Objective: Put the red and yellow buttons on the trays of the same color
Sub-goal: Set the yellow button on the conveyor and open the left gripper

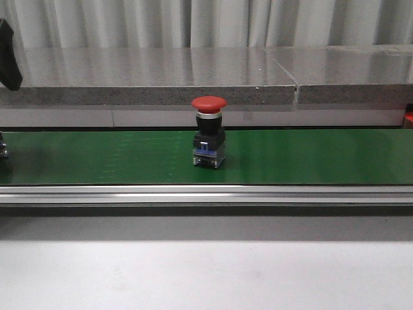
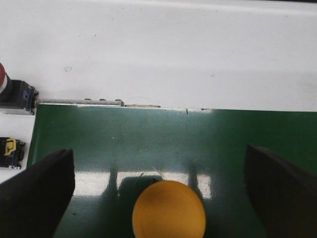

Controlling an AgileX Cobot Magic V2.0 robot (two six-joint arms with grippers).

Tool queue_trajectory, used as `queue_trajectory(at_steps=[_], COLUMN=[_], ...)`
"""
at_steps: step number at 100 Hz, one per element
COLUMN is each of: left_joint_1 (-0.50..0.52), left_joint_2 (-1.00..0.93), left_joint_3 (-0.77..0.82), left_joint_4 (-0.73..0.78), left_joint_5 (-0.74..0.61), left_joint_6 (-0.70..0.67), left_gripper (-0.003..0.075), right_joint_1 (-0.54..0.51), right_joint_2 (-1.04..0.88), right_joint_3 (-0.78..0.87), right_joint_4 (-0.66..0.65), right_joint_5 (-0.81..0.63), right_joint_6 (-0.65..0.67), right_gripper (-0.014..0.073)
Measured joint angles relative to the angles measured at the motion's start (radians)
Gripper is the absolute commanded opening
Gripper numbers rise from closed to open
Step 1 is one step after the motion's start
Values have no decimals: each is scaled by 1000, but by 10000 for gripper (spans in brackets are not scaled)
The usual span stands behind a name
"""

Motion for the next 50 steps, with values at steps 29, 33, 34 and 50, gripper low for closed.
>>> queue_trajectory(at_steps=[29, 33, 34, 50], left_joint_1=[-3, -3, -3, -3], left_joint_2=[-211, -248, -254, -403], left_joint_3=[40, 56, 58, 142], left_joint_4=[0, 0, 0, 0], left_joint_5=[0, 0, 0, 0], left_joint_6=[1, 1, 1, 1], left_gripper=[659, 659, 659, 659], right_joint_1=[0, 0, 0, 0], right_joint_2=[0, 0, 0, 0], right_joint_3=[0, 0, 0, 0], right_joint_4=[0, 0, 0, 0], right_joint_5=[0, 0, 0, 0], right_joint_6=[0, 0, 0, 0], right_gripper=[-67, -67, -67, -67])
